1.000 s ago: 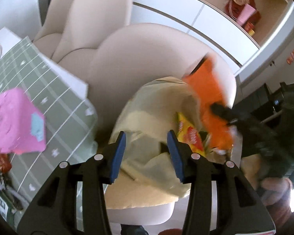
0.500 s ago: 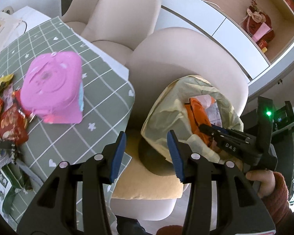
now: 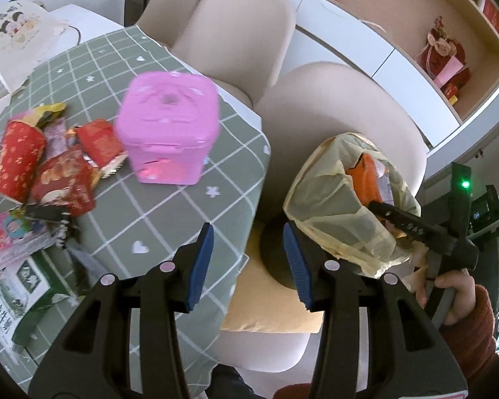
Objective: Collect trash
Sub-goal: 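Move both open tools back over the snack pile on the table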
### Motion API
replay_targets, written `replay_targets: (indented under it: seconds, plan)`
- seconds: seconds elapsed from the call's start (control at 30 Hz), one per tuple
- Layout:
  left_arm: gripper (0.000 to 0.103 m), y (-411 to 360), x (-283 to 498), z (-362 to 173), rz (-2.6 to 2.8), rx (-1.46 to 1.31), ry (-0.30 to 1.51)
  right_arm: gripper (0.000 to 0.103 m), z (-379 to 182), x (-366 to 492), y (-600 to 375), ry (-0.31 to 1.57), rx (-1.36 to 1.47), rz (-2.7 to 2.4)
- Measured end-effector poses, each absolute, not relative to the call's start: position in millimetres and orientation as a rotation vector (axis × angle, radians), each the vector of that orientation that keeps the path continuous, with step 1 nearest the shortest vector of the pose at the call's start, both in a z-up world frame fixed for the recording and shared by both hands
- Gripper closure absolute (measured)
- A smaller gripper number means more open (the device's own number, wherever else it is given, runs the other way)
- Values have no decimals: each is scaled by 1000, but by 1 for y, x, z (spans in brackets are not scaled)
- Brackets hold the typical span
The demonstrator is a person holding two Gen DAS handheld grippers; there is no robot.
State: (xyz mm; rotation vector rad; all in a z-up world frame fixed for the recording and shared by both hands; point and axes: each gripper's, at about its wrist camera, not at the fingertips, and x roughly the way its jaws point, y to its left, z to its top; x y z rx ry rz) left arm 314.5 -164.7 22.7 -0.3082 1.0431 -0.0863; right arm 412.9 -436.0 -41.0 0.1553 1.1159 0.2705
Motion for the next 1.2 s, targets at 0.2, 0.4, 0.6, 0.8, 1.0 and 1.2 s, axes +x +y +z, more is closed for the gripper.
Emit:
replay_targets:
  seconds: [0.2,0.4,0.6,0.8,1.0,1.2]
  plan:
    - [60,-123,282,29,-88,-321,1003,58,-3,385,-432,993,154,192]
    - [60,-49,238,38,-9,-310,932,55,36,350,-399,906,126,201]
    - [60,59,182,39,137,-365,886,55,52,310,-316,881,87,285]
    - [55,150,138,28,201,-400,868,55,36,280,-231,961,85,393]
    - [55,167,134,10,44,-371,924,55,19,247,-168,967,-3,403]
    - [55,132,150,5,-166,-223,945,55,1,230,-154,1020,-21,367]
